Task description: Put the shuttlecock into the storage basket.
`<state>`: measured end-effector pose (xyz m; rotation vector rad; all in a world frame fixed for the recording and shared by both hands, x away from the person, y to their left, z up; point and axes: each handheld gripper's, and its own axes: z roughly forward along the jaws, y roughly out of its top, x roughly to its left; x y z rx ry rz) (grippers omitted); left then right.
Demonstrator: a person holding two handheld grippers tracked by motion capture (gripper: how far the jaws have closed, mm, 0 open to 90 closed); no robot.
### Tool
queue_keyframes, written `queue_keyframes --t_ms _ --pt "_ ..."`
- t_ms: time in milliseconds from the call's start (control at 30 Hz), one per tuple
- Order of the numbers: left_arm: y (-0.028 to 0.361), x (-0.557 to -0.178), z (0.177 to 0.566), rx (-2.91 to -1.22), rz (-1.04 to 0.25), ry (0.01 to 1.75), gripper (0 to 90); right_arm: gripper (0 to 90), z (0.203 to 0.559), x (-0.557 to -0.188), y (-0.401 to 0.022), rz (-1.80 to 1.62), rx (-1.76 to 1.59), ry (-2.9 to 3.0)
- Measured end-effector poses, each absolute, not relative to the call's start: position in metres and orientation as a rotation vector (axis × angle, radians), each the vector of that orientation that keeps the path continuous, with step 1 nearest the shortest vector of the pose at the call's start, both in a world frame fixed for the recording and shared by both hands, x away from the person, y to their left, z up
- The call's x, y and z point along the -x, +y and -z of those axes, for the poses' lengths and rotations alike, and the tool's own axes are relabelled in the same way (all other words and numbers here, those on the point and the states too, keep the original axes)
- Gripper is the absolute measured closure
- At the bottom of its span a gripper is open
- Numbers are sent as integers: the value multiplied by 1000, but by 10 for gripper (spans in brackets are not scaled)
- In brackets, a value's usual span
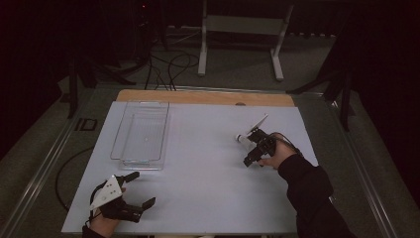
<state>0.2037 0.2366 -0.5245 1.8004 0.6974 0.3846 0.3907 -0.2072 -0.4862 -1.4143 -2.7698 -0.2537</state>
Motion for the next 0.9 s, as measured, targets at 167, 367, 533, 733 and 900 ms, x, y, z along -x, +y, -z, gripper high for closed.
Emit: queue_keyframes --t_ms 167,367,533,733,900 --pt "237 -204 524 -1801 -384 697 2 94 487 -397 -203 244 1414 -2753" --pt "236 -204 525 -1800 -382 696 2 130 483 -404 -199 235 1442 -2769" --pt "237 -204 525 -1801 -381 695 2 142 482 -412 -197 250 1472 -2750" --pt "236 -204 525 -1801 -377 695 2 203 486 -419 -196 275 1489 -2724" --pt "236 -204 525 -1800 -377 693 2 292 488 -421 -194 300 1511 -2704"
